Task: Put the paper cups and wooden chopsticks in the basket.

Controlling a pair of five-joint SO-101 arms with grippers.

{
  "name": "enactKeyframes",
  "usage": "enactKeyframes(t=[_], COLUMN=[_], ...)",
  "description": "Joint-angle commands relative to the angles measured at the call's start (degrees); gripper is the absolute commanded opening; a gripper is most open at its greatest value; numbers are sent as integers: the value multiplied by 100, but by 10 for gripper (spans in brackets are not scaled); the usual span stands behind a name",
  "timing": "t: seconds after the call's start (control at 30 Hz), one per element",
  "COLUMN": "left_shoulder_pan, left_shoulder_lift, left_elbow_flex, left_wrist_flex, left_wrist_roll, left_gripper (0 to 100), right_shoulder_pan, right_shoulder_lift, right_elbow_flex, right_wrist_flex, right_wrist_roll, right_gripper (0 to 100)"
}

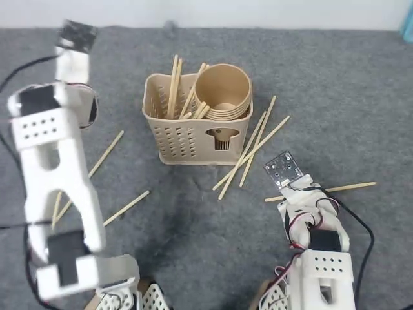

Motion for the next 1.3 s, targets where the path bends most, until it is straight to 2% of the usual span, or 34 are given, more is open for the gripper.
enactKeyframes(t=[0.0,0.17,0.4,0.57,0.87,1.0,1.1,1.27], left_shoulder_pan=[-9,-9,0,53,1495,1934,2136,2207], left_shoulder_lift=[-949,-2057,-4369,-5398,-5204,-4932,-4730,-4308], left_elbow_flex=[-163,752,2941,3310,3231,3240,3240,3257], left_wrist_flex=[-158,-668,-2470,-3253,-5855,-6760,-6963,-6708], left_wrist_roll=[738,1240,1389,2391,3473,3534,3534,3525], left_gripper=[13,13,13,13,13,13,13,13], right_shoulder_pan=[57,66,66,66,75,75,75,75], right_shoulder_lift=[-119,-119,-119,-119,-119,-119,-119,-119], right_elbow_flex=[-35,-35,-35,-35,-35,-35,-35,-35], right_wrist_flex=[-101,-84,-84,-84,-84,-84,-84,-84], right_wrist_roll=[-62,-70,-70,-70,-70,-70,-70,-70], right_gripper=[54,54,54,54,54,54,54,54])
